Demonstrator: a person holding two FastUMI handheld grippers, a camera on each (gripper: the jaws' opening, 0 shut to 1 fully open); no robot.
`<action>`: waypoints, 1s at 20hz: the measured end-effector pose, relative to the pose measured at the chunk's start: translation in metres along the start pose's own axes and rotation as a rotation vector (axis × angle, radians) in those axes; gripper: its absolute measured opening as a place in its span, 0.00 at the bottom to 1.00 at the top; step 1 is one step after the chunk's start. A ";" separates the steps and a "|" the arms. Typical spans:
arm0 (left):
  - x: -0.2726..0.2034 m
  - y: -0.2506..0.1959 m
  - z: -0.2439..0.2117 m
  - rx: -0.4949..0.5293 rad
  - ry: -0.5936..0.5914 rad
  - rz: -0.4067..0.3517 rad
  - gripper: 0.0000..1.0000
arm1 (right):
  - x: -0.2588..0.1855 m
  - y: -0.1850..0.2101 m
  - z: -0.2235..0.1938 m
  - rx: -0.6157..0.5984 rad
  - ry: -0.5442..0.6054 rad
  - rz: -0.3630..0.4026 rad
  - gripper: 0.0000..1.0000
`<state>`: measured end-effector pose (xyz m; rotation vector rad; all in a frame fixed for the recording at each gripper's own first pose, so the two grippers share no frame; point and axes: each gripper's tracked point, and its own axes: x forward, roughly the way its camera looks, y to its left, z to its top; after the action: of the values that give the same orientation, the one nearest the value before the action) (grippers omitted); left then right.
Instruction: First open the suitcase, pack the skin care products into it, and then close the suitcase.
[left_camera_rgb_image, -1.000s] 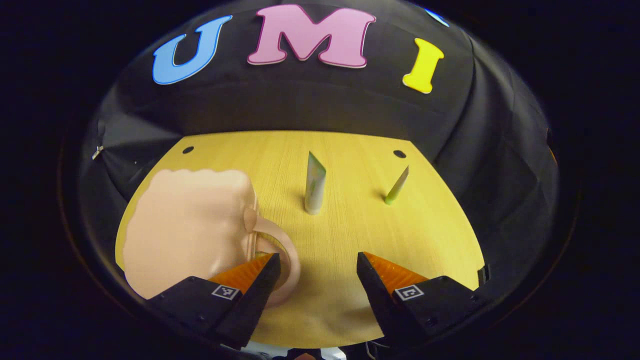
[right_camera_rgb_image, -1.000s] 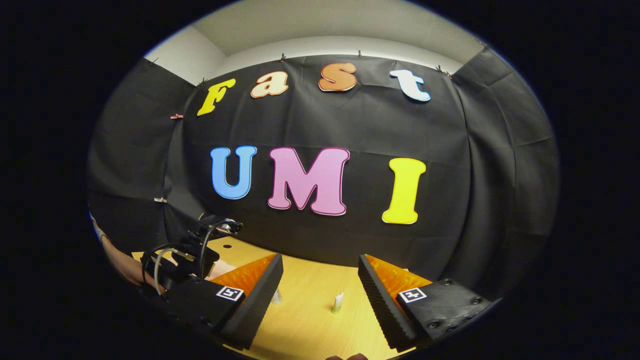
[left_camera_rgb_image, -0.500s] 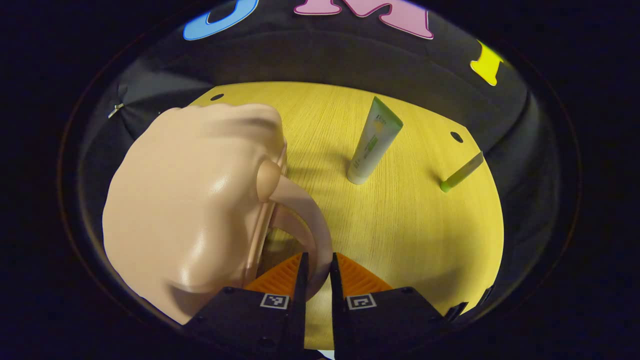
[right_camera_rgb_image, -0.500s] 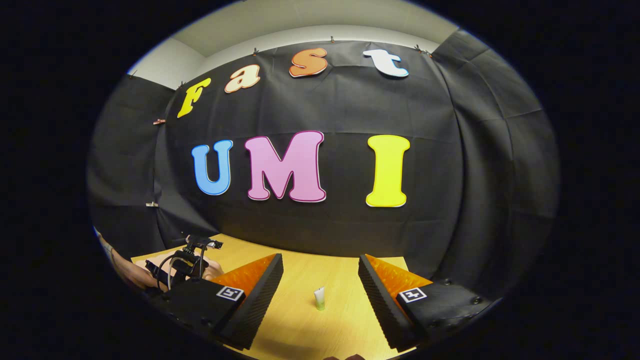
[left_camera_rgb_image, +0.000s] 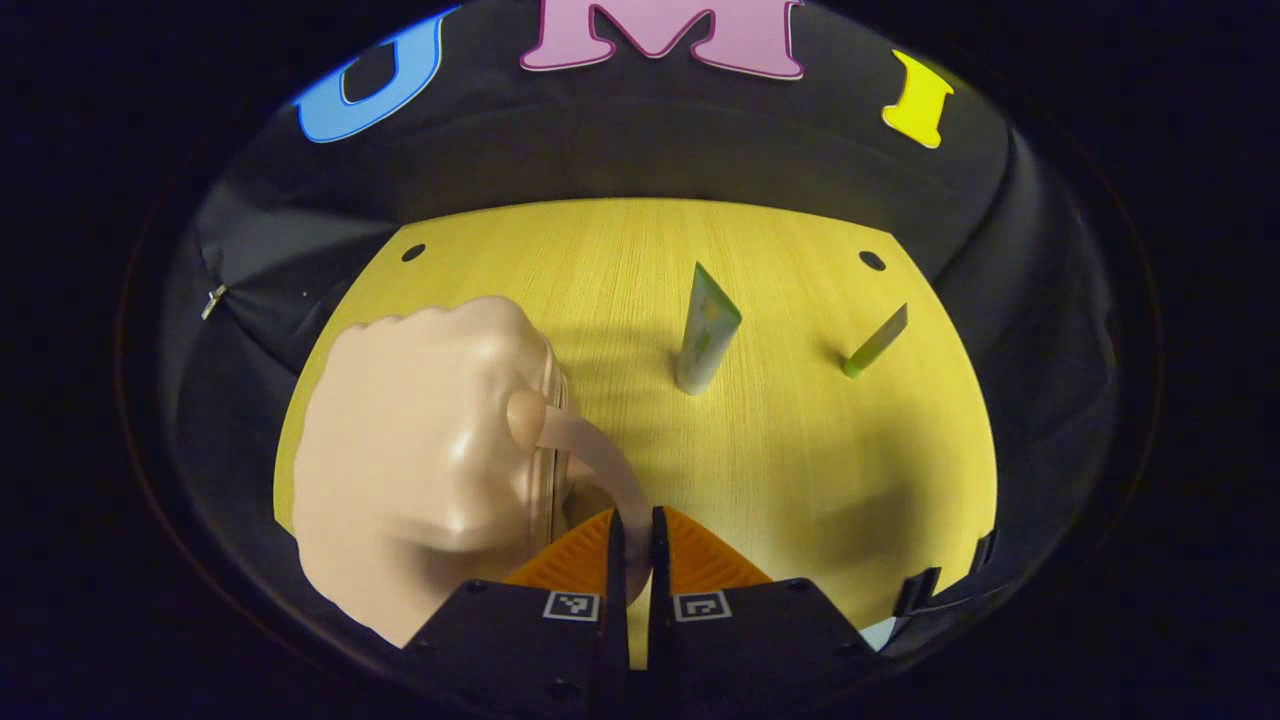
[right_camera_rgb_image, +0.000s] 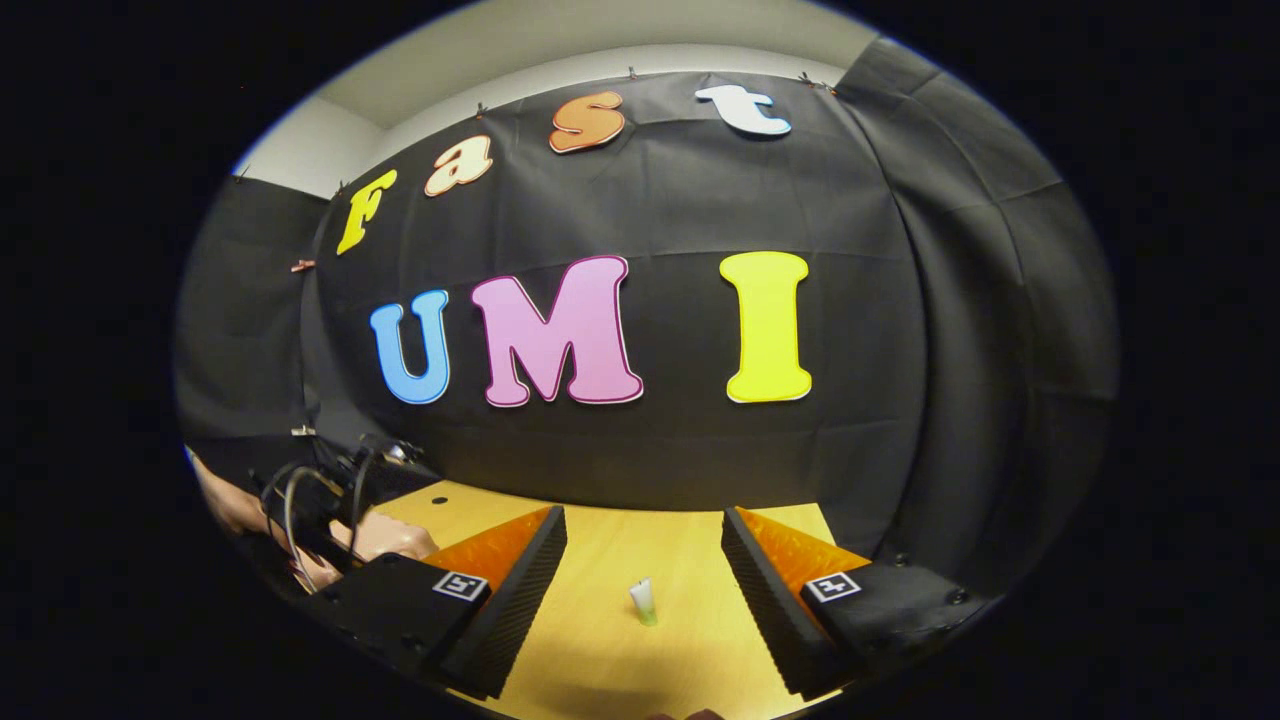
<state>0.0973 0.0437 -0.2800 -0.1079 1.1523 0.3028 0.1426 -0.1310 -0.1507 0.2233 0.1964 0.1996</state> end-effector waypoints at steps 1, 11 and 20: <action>-0.016 0.013 0.009 -0.014 -0.017 -0.019 0.12 | 0.006 0.001 0.000 0.011 0.003 -0.004 0.98; -0.152 0.219 0.081 -0.118 -0.329 0.114 0.11 | 0.045 0.063 0.042 -0.002 -0.068 0.003 0.97; -0.110 0.468 0.051 -0.133 -0.214 0.444 0.08 | 0.060 0.150 0.039 -0.094 -0.048 0.036 0.96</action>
<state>-0.0347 0.4826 -0.1255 0.0651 0.9344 0.7670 0.1823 0.0178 -0.0875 0.1381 0.1346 0.2387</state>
